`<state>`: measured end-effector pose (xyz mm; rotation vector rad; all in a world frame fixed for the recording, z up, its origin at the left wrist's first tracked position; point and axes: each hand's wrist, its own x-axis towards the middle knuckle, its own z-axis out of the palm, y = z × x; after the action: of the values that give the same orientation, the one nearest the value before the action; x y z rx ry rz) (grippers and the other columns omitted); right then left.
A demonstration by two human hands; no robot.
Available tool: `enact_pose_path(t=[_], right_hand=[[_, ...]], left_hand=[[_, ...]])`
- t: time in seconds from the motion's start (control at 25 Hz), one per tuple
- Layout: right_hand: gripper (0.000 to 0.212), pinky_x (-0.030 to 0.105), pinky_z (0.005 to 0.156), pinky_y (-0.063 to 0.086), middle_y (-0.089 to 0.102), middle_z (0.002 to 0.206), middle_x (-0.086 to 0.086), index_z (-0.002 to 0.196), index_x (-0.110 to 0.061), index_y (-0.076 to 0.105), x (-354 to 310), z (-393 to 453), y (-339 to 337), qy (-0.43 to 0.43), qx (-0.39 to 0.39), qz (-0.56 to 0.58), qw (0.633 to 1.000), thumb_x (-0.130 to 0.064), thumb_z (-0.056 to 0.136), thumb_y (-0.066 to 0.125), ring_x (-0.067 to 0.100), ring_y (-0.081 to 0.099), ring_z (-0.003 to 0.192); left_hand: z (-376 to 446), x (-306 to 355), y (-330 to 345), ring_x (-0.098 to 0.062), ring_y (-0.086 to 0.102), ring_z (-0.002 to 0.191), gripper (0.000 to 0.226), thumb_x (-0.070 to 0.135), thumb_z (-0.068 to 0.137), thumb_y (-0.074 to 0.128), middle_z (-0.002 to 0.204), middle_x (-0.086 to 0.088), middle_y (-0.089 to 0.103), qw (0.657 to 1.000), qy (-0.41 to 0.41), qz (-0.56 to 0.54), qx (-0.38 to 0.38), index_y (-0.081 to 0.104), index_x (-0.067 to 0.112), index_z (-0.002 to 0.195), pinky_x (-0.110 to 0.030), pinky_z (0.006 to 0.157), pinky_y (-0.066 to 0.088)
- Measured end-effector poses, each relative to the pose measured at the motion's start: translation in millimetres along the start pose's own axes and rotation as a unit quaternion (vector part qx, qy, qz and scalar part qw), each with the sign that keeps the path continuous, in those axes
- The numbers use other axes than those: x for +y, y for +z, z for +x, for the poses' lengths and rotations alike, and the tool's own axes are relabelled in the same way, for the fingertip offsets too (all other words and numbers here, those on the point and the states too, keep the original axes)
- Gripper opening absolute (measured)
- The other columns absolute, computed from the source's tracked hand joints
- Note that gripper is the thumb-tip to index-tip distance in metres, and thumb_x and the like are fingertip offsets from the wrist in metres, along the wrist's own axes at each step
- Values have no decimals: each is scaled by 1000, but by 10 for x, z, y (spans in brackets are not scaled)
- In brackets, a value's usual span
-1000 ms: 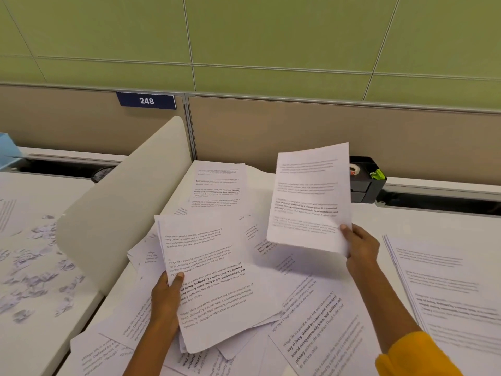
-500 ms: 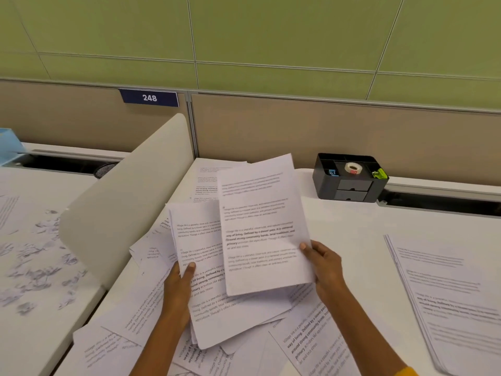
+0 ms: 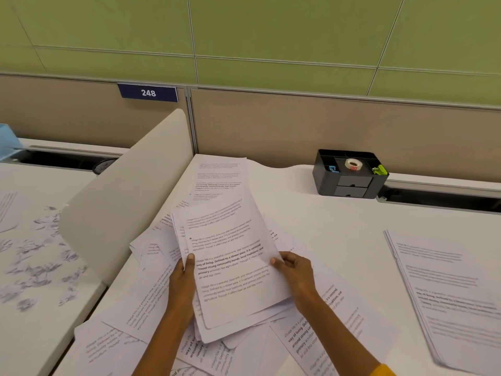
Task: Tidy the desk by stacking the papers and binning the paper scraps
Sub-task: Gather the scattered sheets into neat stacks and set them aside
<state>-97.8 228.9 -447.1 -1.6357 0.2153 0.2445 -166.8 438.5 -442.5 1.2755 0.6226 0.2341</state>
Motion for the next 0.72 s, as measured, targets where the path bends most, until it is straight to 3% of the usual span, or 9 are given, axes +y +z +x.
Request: enact_pose_path(t=[0.2,0.28,0.32,0.4,0.44,0.48,0.6,0.72], right_hand=[[12,25,75,53,72,88,-2,92,-20,71,2,5,-32,-58,-7,-136,989,-25,81,72,15,68,83],[21,29,78,50,70,89,-2,95,-23,70,-69,38,-212,-78,25,-207,975,-35,78,74,15,65,85],[31,32,84,49,68,96,-1,101,-24,68,-112,69,-337,-68,45,-281,956,-40,76,75,18,63,93],[61,37,96,40,55,119,4,119,-26,56,-205,104,-605,13,74,-489,869,-51,67,77,26,49,116],[77,40,100,36,47,128,6,127,-26,47,-251,101,-720,68,74,-553,827,-55,63,79,29,42,123],[88,43,101,35,40,133,7,132,-26,40,-289,86,-801,114,68,-574,808,-55,60,81,31,38,126],[93,42,97,34,41,129,5,133,-25,35,-325,73,-892,154,45,-528,834,-42,58,87,29,44,122],[73,36,92,30,53,113,1,124,-25,45,-343,88,-903,156,48,-495,853,-31,63,86,24,52,113]], left_hand=[[75,-71,-27,-25,64,97,31,15,92,56,115,-7,64,1000,3,26,3,53,17,123,-42,78,54],[96,-79,-49,-27,62,100,32,12,92,56,117,-7,63,999,7,35,7,53,18,124,-46,85,52],[95,-75,-57,-27,62,101,32,11,92,56,116,-7,63,999,8,35,9,53,18,123,-46,86,52],[96,-70,-72,-26,61,98,30,10,92,56,112,-6,62,1000,8,29,10,53,18,121,-43,83,51],[96,-72,-71,-26,61,96,30,9,92,56,111,-6,62,1000,7,25,10,53,18,121,-41,81,51],[97,-73,-68,-25,61,95,30,9,92,55,110,-6,62,1000,7,22,9,53,18,121,-39,80,51],[116,-78,-51,-25,60,96,30,9,92,55,111,-6,61,1000,2,19,11,53,18,121,-38,79,50],[110,-65,-51,-25,61,94,33,9,93,55,109,-6,62,1000,-6,13,11,52,17,124,-37,78,50]])
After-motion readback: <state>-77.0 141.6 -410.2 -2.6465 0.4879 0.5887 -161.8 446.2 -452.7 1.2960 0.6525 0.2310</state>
